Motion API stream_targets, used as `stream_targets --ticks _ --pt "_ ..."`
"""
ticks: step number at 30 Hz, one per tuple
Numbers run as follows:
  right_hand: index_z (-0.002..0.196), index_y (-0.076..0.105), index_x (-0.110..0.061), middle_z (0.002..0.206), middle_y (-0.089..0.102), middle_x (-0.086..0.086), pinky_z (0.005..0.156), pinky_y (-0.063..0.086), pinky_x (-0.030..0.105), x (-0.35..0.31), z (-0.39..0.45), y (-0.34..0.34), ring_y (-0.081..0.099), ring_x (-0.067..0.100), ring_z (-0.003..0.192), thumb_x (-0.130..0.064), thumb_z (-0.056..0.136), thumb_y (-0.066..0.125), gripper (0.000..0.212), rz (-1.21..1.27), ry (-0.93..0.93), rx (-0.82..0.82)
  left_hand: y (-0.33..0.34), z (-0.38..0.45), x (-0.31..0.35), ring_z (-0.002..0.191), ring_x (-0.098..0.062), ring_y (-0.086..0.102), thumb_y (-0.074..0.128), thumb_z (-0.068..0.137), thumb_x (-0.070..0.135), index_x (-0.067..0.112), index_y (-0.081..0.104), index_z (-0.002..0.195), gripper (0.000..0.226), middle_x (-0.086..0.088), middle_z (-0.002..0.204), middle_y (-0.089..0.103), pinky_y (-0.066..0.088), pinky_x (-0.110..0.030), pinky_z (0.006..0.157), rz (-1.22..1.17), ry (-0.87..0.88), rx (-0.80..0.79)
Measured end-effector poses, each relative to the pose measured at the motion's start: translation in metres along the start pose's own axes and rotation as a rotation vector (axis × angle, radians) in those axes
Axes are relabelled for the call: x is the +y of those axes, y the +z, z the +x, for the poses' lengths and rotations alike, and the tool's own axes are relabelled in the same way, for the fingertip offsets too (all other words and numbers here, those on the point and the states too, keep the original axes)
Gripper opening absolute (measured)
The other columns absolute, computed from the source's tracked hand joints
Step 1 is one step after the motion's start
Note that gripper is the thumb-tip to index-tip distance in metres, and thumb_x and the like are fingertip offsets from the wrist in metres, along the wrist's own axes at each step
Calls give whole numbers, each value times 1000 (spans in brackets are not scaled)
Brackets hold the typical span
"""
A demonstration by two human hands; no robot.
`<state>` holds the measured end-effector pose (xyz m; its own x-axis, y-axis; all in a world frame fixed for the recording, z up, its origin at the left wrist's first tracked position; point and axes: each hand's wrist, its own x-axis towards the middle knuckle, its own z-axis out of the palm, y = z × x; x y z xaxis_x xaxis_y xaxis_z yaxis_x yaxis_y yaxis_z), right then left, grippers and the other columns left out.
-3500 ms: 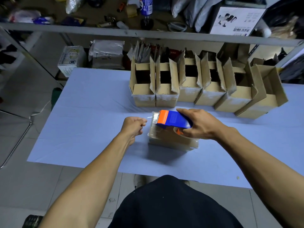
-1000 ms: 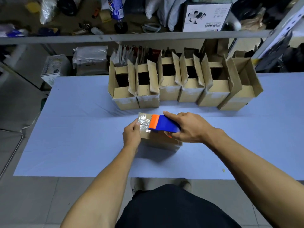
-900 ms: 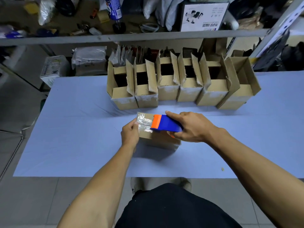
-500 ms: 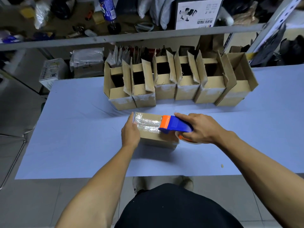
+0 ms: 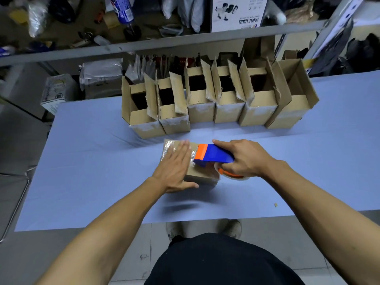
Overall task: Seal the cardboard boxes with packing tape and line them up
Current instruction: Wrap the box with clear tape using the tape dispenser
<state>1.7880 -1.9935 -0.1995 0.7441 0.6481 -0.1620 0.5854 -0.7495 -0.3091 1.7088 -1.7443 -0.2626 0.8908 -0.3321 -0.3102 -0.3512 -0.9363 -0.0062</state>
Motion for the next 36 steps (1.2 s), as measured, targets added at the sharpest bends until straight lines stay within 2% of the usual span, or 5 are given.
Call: stream_targets --ticks 5,18,21,25,36 --pt "152 29 -40 113 62 0 74 41 32 -3 0 -1 58 25 104 -55 88 53 71 -13 -20 4 4 12 13 145 -16 -22 35 88 75 17 -6 157 99 -3 158 -23 -3 -49 122 -114 24 63" --pt "142 35 -44 116 64 -8 81 50 35 31 -20 -5 60 20 101 -54 81 63 67 116 -39 14 4 -12 -31 143 -17 -27 42 91 67 12 -22 148 102 -2 155 -30 -4 -49 122 -118 -109 -19" --pt "145 35 -31 124 62 -7 78 48 35 29 -16 7 60 24 106 -48 84 65 70 67 -28 -35 1 -14 -31 144 -19 -27 34 86 74 17 -19 151 102 -2 157 -29 -1 -56 121 -141 -115 -17" --pt "120 47 -27 105 62 -2 70 48 36 37 -18 26 61 25 90 -50 85 66 46 122 13 -68 1 -9 -19 147 -31 -27 19 80 85 45 -15 151 88 -1 160 -31 -2 -73 109 -94 -110 -43" --pt "121 48 -27 106 59 -4 73 45 31 54 -28 28 56 19 89 -45 87 68 44 229 7 -111 4 -4 -17 147 -39 -23 4 77 86 55 -22 143 78 13 155 -33 4 -80 103 -74 -114 -18"
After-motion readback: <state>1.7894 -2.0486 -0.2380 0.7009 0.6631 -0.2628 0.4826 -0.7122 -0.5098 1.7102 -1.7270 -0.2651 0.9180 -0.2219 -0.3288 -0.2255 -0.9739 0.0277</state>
